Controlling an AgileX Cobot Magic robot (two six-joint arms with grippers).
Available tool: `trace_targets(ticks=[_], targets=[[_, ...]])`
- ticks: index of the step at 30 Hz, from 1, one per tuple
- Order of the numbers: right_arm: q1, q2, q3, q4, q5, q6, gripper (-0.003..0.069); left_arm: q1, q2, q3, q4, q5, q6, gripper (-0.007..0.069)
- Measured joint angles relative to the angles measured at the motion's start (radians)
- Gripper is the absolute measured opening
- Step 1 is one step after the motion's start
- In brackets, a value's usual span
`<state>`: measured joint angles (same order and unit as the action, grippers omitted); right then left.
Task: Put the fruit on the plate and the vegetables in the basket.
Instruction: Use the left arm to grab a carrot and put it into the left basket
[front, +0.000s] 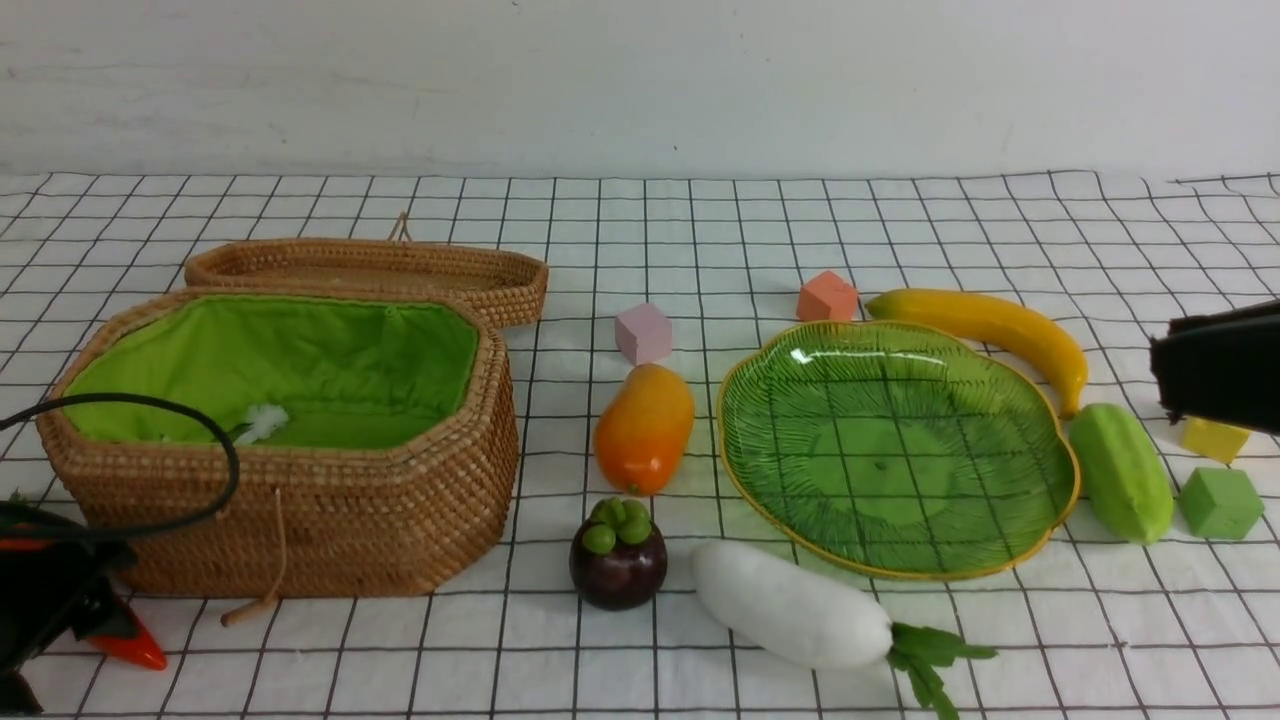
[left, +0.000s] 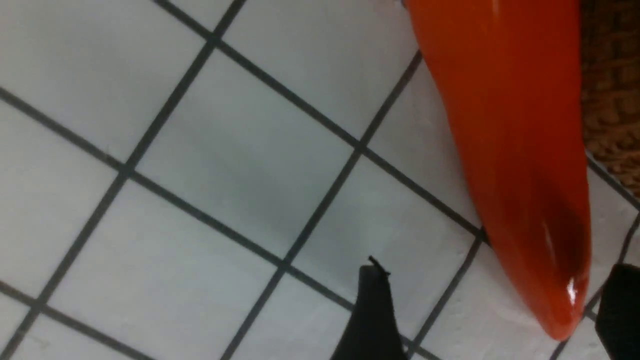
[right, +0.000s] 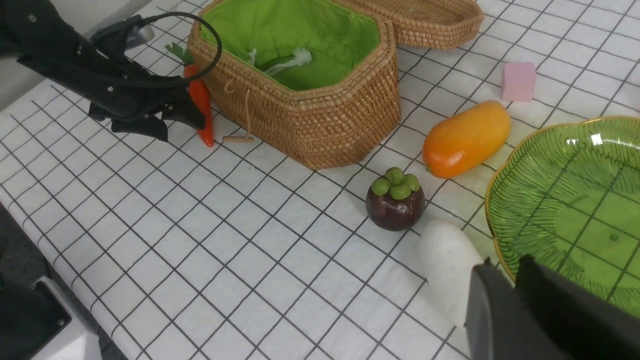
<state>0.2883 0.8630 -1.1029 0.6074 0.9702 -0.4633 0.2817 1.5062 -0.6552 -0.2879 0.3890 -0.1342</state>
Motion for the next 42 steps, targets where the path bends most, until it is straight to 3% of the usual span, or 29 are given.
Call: trace_targets(ticks=[6, 9, 20, 27, 32, 36, 42], targets=[[0.0, 0.0, 0.0, 0.0, 0.002, 0.0, 0.0095, 0.0, 0.004, 0.0, 0.036, -0.037, 0.002, 0.0417], [0.0, 0.0, 0.0, 0.0, 0.004, 0.0, 0.0096, 0.0, 0.004, 0.0, 0.036, -0.037, 0.002, 0.0407], [0.0, 0.0, 0.0, 0.011, 0.007, 0.0, 0.0099, 0.0, 0.043, 0.0, -0.042, -0.081, 0.002, 0.0584], [0.0, 0.0, 0.0, 0.011, 0.007, 0.0, 0.0101, 0.0, 0.072, -0.004, -0.054, -0.126, 0.002, 0.0572], [0.0, 0.0, 0.0, 0.011, 0.007, 0.0, 0.0101, 0.0, 0.085, -0.01, -0.052, -0.133, 0.002, 0.0481], [0.0, 0.0, 0.0, 0.013, 0.007, 0.0, 0.0101, 0.001, 0.092, -0.011, -0.049, -0.135, 0.002, 0.0274], [0.0, 0.0, 0.0, 0.012, 0.015, 0.0, 0.0101, 0.002, 0.082, -0.011, -0.05, -0.103, 0.002, 0.0258]])
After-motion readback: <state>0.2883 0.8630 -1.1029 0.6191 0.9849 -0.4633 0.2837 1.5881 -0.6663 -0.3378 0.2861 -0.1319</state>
